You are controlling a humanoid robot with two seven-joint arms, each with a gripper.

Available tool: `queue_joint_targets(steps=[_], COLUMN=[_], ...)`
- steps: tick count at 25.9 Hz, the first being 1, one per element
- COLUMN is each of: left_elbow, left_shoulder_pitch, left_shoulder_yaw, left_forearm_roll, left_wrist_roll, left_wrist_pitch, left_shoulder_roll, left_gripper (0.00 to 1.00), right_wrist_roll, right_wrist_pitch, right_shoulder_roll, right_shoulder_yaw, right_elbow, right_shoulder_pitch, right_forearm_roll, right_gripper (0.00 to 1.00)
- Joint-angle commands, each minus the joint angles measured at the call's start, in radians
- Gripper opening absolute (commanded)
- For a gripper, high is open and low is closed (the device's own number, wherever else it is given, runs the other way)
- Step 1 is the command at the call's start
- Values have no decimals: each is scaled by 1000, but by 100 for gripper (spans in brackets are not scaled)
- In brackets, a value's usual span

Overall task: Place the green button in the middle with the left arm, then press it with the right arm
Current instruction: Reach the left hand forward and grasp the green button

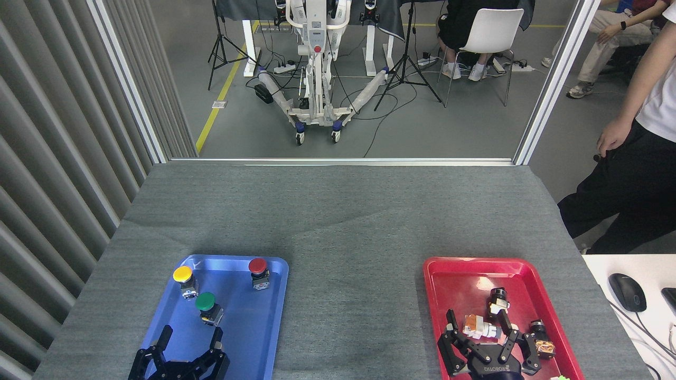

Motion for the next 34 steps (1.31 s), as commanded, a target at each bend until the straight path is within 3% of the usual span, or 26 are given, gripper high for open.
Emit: queue_joint_targets(steps=[1,6,10,21,27,34], left_elbow=[6,64,234,487,529,601], left_shoulder_pitch=[-14,-24,-110,-297,-338,-386], left_shoulder_yaw=[6,6,1,-14,-17,-29], left_forearm_roll=[-2,-19,-135,-131,-131,-131], left_wrist_roll=[-9,-1,0,3,2,2], left_wrist_pitch=[0,3,6,-8,-8,-3], left_shoulder_roll=[4,-1,4,24,24,24], left_gripper=[99,99,99,99,99,82], right_wrist_roll=[-1,1,1,1,1,1], right_wrist_pitch=[1,1,-1,1,-1,1], right_shoulder_roll=[2,8,6,8,9,9], right_shoulder_yaw=[0,0,0,3,3,3], right_elbow=[1,1,3,9,14,17], right_shoulder_pitch=[0,0,0,-11,-12,-18], right_forearm_roll=[0,0,0,0,2,2], right_gripper=[100,100,100,100,100,100])
